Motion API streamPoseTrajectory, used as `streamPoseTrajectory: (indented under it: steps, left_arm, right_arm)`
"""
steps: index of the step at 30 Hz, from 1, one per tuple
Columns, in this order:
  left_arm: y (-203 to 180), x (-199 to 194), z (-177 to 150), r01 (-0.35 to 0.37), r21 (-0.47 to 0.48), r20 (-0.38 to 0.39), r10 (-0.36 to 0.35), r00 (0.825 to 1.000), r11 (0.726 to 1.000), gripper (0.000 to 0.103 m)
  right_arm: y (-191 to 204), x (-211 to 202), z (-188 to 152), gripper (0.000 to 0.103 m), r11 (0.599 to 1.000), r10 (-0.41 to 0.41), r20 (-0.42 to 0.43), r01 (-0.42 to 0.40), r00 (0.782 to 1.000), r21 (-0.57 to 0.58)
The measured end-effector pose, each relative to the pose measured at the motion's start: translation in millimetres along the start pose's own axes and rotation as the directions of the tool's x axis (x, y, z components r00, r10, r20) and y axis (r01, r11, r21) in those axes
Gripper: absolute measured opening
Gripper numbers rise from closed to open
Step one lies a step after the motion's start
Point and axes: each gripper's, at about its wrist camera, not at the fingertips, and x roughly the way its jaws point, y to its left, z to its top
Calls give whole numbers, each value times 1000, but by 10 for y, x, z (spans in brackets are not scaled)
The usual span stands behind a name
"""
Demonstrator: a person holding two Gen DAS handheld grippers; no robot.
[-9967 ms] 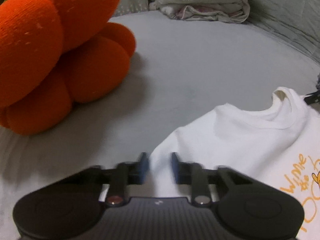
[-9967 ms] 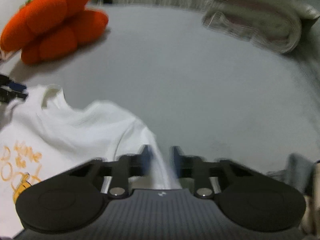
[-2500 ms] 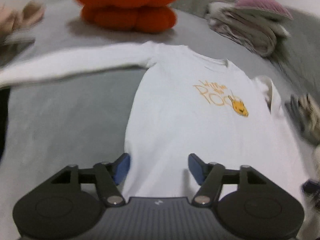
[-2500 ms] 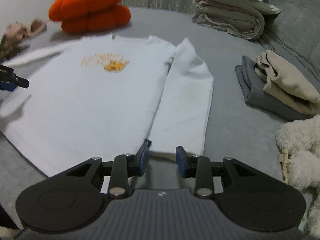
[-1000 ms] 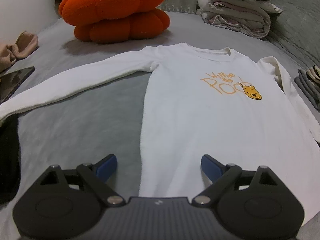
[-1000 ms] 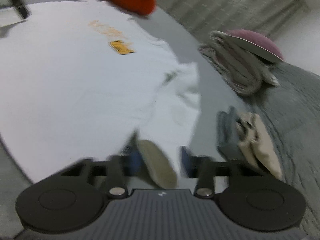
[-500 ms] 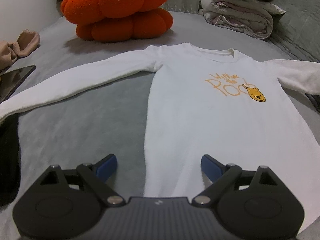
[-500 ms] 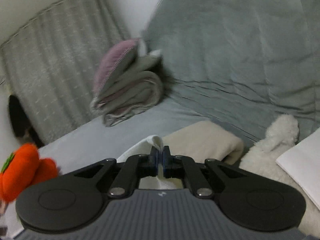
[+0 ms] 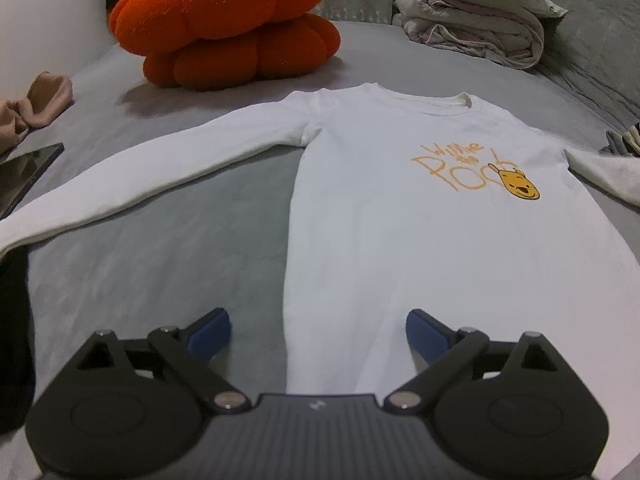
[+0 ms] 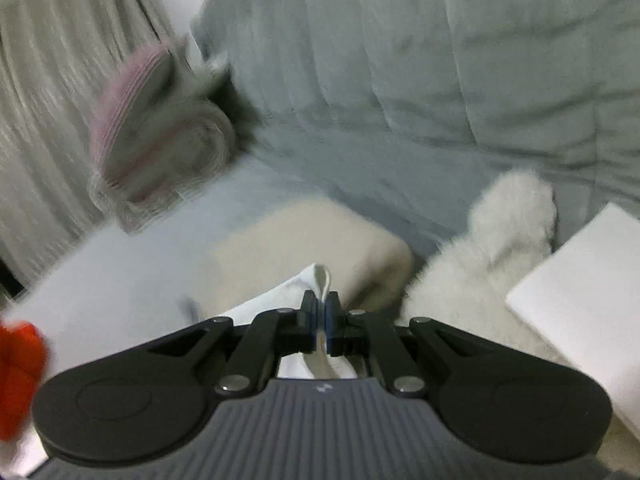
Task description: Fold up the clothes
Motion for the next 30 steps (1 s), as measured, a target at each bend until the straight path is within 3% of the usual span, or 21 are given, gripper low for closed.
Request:
streamPoseTrajectory:
  steps: [2, 3, 5, 6, 7, 9, 11, 13, 15, 17, 19, 23, 27, 30]
  left_arm:
    - [22, -6, -1, 6, -4, 1, -6, 1000, 1000, 96]
    - [34, -11, 1, 9, -8, 0, -9, 1000, 1000, 96]
    - [53, -25, 5, 14, -18, 0, -14, 1000, 1000, 96]
    - [63, -32, 7, 17, -23, 0, -17, 1000, 1000, 96]
    - [72, -35, 9, 17, -29, 0, -17, 1000, 999, 96]
    - [97, -49, 9, 19, -42, 0, -19, 1000, 999, 96]
    - [119, -66, 6, 21, -53, -2, -21, 1000, 998, 96]
    - [188, -100, -2, 21, -81, -3, -21, 1000, 997, 96]
    - [257, -133, -9, 20, -108, -5, -21, 1000, 994, 96]
    - [326, -167, -17, 20, -135, -7, -21, 1000, 991, 96]
    - [430, -212, -33, 29, -178, -9, -32, 999, 984, 96]
    - [642, -326, -117, 90, -240, -9, -95, 995, 966, 85]
    - [665, -444, -271, 76, -209, -19, -82, 996, 975, 82]
    - [679, -542, -376, 107, -214, -13, -112, 994, 971, 82]
  right_arm:
    - [48, 22, -59, 4, 998, -19, 14, 20, 1000, -62]
    - [79, -39, -58, 10, 996, -26, 38, 29, 999, -80]
    - [161, -175, -68, 27, 990, -38, 94, 50, 995, -132]
    - [231, -260, -90, 45, 982, -41, 131, 64, 990, -177]
    - [290, -334, -136, 52, 972, -46, 158, 81, 986, -223]
    - [371, -436, -276, 52, 946, -55, 180, 109, 982, -307]
    - [401, -456, -429, 52, 930, -36, 142, 85, 989, -357]
    - [379, -424, -510, 52, 939, 47, 38, -31, 998, -341]
    - [411, -436, -547, 52, 944, 135, -47, -143, 990, -297]
    - [516, -453, -622, 52, 925, 238, -145, -270, 960, -268]
    - [672, -459, -775, 52, 893, 308, -257, -371, 916, -254]
    - [866, -591, -1147, 52, 851, 361, -415, -477, 835, -219]
    - [818, -903, -1479, 52, 843, 386, -482, -513, 786, -162]
    - [735, -1113, -1671, 52, 848, 381, -495, -509, 781, -150]
